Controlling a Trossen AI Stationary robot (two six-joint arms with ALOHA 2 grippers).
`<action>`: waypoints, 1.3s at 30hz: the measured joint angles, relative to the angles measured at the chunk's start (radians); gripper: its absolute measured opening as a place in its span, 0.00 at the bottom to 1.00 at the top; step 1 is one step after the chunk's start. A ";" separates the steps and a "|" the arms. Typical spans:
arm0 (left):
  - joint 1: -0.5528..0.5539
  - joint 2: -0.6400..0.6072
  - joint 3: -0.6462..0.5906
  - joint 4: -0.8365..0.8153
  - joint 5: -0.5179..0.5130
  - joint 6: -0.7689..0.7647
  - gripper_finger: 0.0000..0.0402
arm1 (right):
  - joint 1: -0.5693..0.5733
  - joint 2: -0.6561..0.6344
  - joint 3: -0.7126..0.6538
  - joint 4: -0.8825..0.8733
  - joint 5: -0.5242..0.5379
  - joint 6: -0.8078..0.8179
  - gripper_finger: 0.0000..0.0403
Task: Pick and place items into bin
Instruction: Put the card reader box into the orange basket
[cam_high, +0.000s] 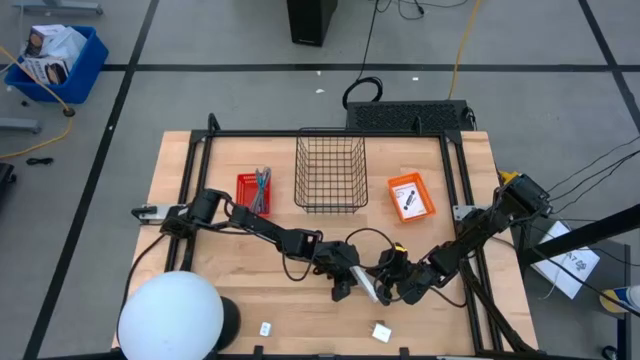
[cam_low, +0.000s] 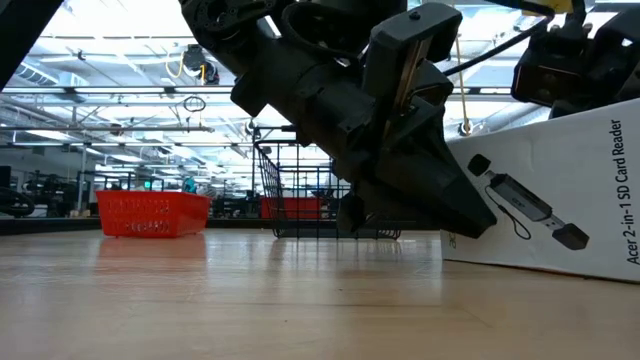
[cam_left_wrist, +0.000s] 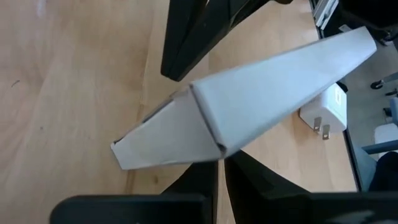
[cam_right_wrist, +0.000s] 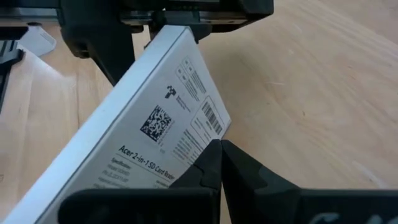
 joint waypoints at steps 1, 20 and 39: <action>0.000 0.000 0.000 0.000 0.000 0.000 0.08 | 0.000 0.000 0.000 -0.001 0.000 0.000 0.00; -0.001 0.000 0.000 -0.059 0.001 0.056 0.08 | 0.016 -0.223 -0.001 -0.420 0.059 0.129 0.00; -0.036 -0.200 -0.025 -0.128 -0.025 0.247 0.08 | 0.016 -0.532 -0.001 -0.423 -0.054 -0.071 0.00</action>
